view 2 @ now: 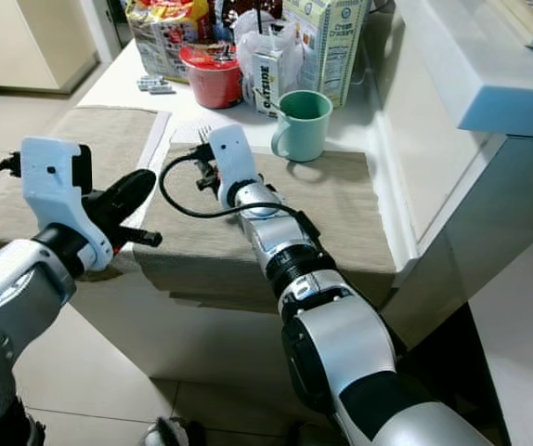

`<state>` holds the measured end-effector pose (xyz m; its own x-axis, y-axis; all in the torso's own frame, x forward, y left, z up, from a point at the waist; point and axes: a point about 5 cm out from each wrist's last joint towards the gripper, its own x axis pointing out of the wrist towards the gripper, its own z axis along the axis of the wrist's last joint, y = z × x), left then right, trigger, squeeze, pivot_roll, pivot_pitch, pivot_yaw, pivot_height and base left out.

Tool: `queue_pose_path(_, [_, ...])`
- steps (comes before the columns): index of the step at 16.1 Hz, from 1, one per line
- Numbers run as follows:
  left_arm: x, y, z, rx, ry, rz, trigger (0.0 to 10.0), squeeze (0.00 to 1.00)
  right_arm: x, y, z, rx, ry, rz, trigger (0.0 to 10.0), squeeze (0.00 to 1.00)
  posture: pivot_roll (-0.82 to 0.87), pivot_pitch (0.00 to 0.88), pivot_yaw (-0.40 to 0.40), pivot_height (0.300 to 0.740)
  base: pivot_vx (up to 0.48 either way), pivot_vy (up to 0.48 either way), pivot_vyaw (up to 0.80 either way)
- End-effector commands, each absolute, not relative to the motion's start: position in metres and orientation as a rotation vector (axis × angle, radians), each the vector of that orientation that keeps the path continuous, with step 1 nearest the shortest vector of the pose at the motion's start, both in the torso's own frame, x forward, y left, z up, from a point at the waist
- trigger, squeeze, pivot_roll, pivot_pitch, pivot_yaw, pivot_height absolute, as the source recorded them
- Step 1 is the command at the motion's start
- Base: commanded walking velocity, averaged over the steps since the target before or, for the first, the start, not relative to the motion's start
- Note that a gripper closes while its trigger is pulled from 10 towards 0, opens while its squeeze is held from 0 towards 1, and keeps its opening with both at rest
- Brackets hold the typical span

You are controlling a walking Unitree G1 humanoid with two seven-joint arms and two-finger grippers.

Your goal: Setting the table

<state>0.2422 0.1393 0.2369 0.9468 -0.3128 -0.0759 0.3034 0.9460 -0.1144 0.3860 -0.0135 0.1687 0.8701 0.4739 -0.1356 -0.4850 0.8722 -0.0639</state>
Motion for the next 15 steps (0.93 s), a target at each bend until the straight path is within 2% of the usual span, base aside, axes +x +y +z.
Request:
queue_pose_path(1, [0.2441, 0.1402, 0.2388, -0.095, 0.081, -0.308, 10.0, 0.00, 0.3802, -0.0189, 0.1446, -0.081, 0.221, 0.490, 0.0, 0.00, 0.09, 0.078, 0.057, 0.740, 0.000, 0.000, 0.00])
queue_pose_path(3, [0.2444, 0.1393, 0.2388, -0.095, 0.080, -0.311, 10.0, 0.00, 0.3807, -0.0200, 0.1443, -0.085, 0.225, 0.475, 0.0, 0.00, 0.09, 0.075, 0.060, 0.740, 0.000, 0.000, 0.00])
queue_pose_path(4, [0.2449, 0.1391, 0.2390, -0.095, 0.078, -0.314, 10.0, 0.00, 0.3819, -0.0229, 0.1440, -0.093, 0.229, 0.442, 10.0, 0.00, 0.09, 0.072, 0.060, 0.740, 0.000, 0.000, 0.00])
queue_pose_path(15, [0.2469, 0.1409, 0.2403, -0.090, 0.057, -0.310, 10.0, 0.00, 0.3827, -0.0200, 0.1481, -0.109, 0.211, 0.434, 10.0, 0.00, 0.09, 0.069, 0.056, 0.740, 0.000, 0.000, 0.00])
